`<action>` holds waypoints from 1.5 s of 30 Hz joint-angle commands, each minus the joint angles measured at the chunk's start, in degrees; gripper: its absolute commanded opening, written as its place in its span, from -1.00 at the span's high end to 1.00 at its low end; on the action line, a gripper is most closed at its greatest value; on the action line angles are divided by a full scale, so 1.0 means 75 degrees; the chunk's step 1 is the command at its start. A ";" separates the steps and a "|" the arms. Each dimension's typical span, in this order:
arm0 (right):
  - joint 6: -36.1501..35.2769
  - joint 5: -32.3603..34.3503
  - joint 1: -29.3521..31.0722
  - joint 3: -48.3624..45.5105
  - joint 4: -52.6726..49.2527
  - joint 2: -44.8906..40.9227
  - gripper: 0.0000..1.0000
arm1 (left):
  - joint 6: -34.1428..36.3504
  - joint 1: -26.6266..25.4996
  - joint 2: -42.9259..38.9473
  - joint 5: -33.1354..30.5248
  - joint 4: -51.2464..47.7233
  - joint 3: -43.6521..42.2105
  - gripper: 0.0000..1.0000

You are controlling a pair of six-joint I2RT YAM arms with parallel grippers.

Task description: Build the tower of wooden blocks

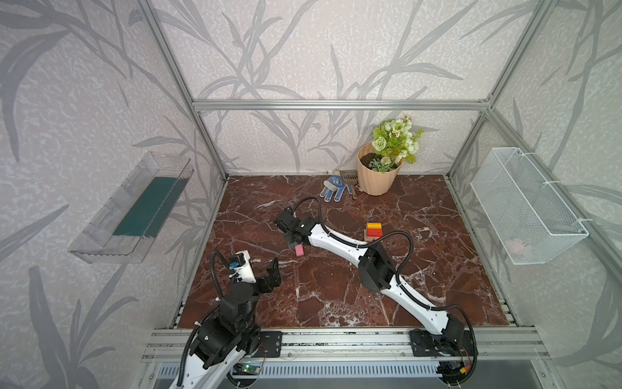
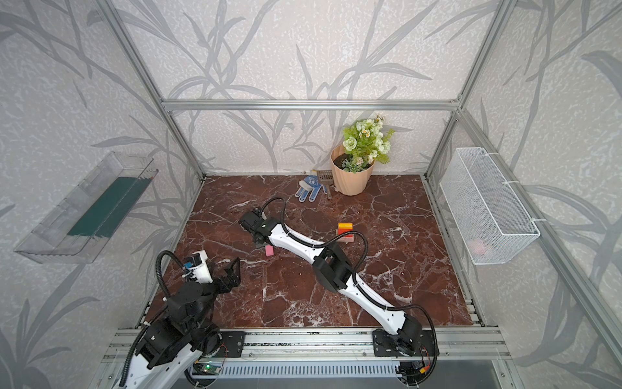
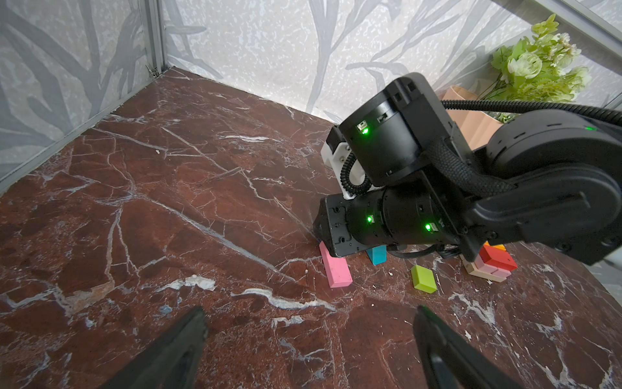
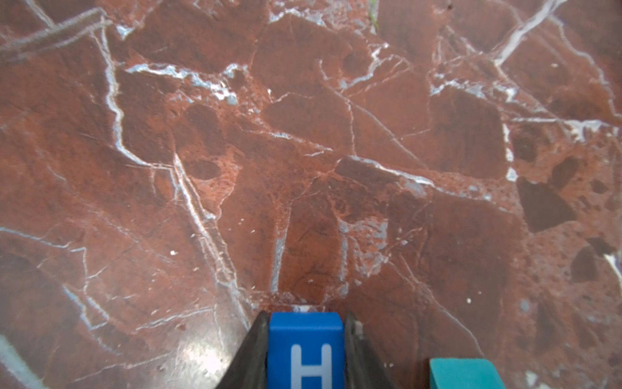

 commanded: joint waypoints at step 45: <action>-0.0314 0.0609 -0.2488 -1.1513 0.3670 -1.0004 0.59 | 0.1000 -0.0042 0.0928 0.2403 0.1593 -0.0201 -0.99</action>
